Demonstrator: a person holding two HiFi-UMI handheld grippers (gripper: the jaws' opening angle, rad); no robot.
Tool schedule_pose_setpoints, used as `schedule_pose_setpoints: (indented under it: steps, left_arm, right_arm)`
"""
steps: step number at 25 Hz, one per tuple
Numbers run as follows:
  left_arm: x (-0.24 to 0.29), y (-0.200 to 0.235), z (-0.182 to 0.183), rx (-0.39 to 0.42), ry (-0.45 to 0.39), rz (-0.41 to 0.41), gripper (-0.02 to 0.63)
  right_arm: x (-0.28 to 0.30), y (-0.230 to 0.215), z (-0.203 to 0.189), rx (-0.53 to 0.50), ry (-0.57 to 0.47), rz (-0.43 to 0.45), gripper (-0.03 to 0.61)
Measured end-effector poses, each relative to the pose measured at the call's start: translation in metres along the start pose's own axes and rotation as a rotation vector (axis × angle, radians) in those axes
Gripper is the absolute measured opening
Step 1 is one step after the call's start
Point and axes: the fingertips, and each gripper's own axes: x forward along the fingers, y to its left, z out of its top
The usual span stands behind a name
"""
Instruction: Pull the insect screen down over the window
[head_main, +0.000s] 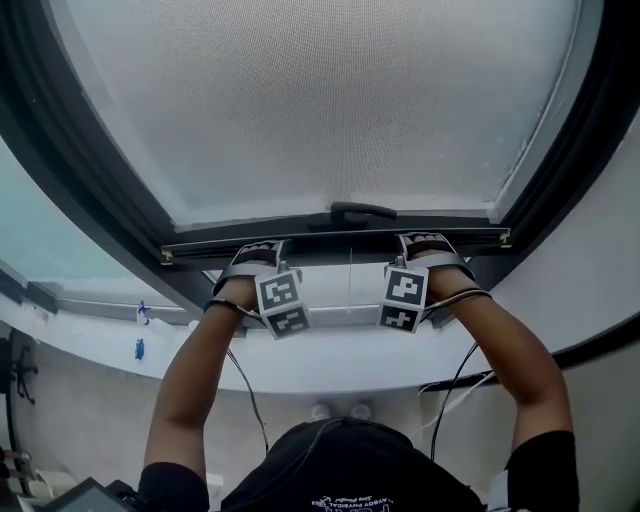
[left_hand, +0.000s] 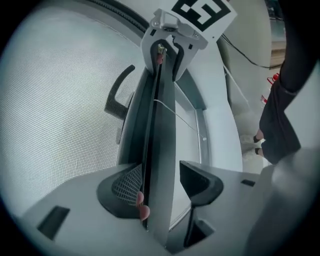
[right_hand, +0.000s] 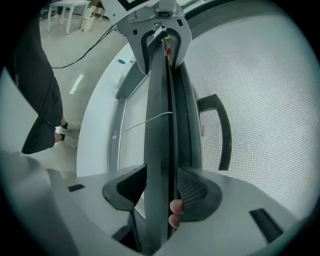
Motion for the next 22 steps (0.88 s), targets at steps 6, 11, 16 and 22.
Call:
schedule_pose_setpoints:
  steps: [6,11,16,22]
  left_arm:
    - [0.000,-0.001,-0.004,-0.024,0.026,0.000,0.239]
    - [-0.009,0.003,0.002,-0.075,-0.020,0.026,0.239]
    - [-0.059,0.031,0.027,-0.464,-0.272,0.144,0.239]
    - [-0.125,0.055,0.040,-0.871,-0.566,0.286,0.204]
  right_arm:
    - [-0.005,-0.001,0.002,-0.003,-0.008,0.030,0.195]
    - [-0.016,-0.007,0.002,0.027,-0.054,-0.043,0.195]
    - [-0.061,-0.027,0.013,0.379,-0.289,-0.084,0.195]
    - [-0.123,-0.059,0.017,0.734,-0.568,-0.202,0.194]
